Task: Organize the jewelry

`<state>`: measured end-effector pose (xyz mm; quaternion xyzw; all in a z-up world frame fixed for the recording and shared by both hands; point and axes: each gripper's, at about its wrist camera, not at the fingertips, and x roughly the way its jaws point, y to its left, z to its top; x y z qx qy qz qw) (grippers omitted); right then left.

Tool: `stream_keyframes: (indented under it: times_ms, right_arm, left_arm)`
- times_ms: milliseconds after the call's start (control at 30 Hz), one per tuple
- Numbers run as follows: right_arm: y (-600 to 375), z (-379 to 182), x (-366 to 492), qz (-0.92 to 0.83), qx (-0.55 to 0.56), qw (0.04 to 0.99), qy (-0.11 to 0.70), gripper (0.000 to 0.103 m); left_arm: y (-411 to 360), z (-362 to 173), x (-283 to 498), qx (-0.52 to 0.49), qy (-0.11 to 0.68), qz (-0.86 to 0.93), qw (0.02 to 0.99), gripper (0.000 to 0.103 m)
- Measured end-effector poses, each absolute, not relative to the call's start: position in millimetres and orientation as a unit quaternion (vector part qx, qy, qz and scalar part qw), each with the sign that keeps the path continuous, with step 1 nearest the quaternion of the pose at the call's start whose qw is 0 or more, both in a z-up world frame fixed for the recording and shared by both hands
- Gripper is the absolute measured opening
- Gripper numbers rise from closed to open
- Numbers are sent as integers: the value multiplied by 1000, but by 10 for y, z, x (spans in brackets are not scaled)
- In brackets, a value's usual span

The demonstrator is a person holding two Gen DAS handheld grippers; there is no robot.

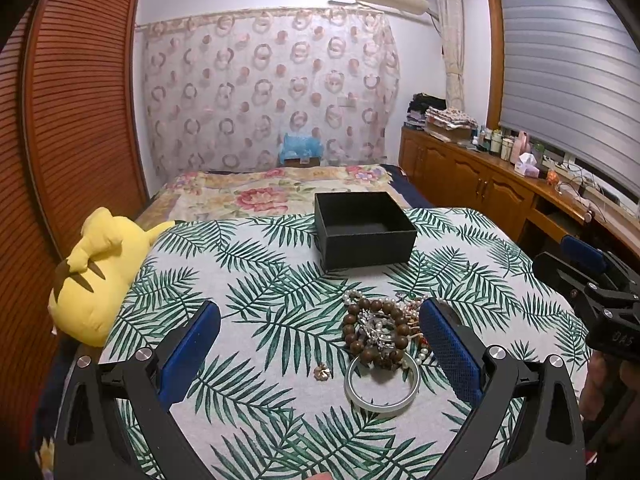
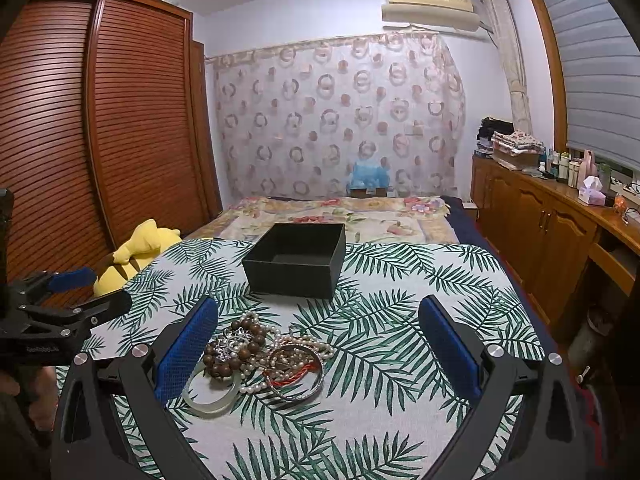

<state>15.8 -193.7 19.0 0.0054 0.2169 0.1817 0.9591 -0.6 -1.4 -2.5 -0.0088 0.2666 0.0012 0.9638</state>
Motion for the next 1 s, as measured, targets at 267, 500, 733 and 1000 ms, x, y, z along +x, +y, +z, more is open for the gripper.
stream_keyframes:
  times_ms: [267,500,733,1000]
  right_arm:
    - [-1942,187,154,182,6,959,216,100]
    - [-1940,192,152,182,6,959,216,100]
    - [-1942,195,147,182,6,959,215,100]
    - [-1953,193,151,182,6,959,215,100]
  left_arm:
    - [-12,-22,1,-9,267,1,964,96]
    - [-25,-51,10,-9,267,1,964,96]
    - [-24,-52,10,-9,267,0,964,96]
    - [-21,-46,13,-9,267,0,964,96]
